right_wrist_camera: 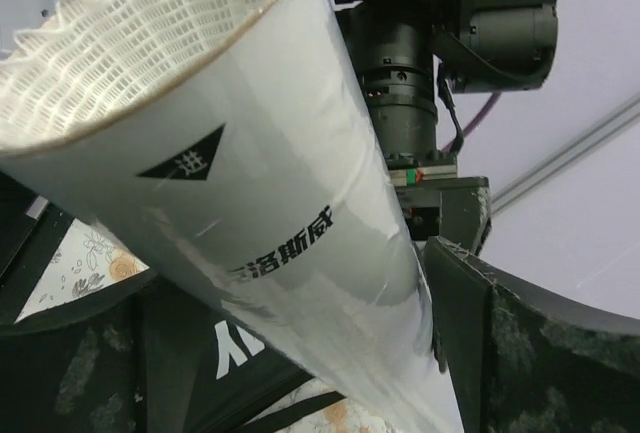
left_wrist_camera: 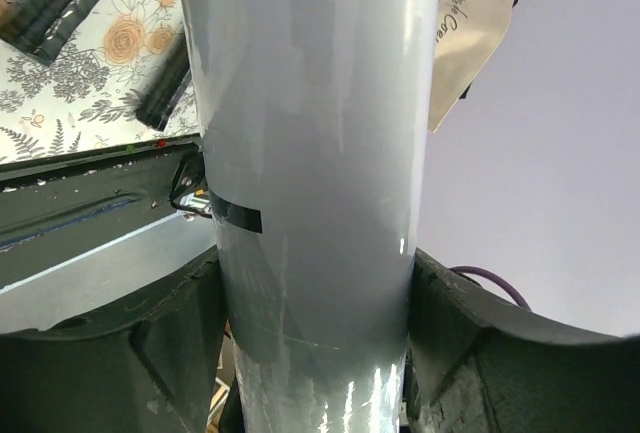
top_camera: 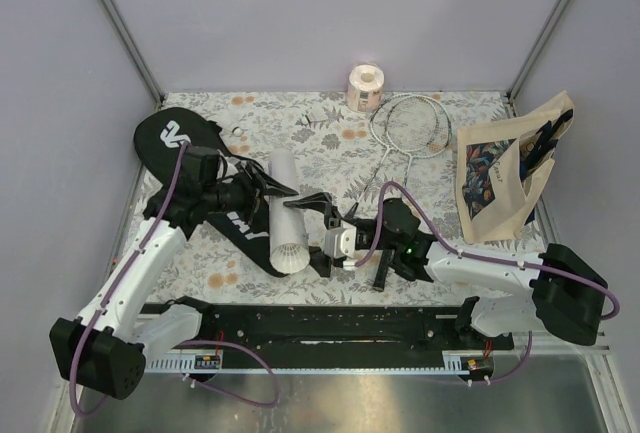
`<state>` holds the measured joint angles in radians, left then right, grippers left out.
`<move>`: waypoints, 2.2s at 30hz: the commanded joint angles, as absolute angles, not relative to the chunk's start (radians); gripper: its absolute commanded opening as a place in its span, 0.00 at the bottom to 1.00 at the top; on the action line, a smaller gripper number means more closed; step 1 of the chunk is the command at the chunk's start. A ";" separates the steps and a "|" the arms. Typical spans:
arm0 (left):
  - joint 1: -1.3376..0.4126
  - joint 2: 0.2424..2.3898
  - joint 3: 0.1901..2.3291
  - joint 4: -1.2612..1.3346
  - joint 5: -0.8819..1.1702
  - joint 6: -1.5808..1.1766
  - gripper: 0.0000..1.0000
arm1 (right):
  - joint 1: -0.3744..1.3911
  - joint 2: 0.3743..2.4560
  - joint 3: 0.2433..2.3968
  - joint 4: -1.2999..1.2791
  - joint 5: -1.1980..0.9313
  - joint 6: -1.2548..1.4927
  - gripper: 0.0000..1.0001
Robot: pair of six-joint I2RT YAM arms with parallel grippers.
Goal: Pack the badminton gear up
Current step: Adjust the shuttle tube, then pick up the shuttlecock at the center of the board.
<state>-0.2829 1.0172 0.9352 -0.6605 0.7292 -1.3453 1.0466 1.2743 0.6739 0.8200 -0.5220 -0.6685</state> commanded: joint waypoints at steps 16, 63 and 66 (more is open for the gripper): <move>-0.368 1.049 0.991 -0.531 0.810 -1.336 0.80 | 1.045 1.330 0.738 0.945 -0.520 -0.695 0.71; 0.040 2.212 2.154 -0.658 0.060 -0.215 0.84 | 0.956 0.770 0.859 0.120 0.221 -0.170 0.47; 0.070 2.266 2.166 -0.576 0.153 -0.207 0.84 | 0.957 0.750 0.877 0.095 0.213 -0.170 0.47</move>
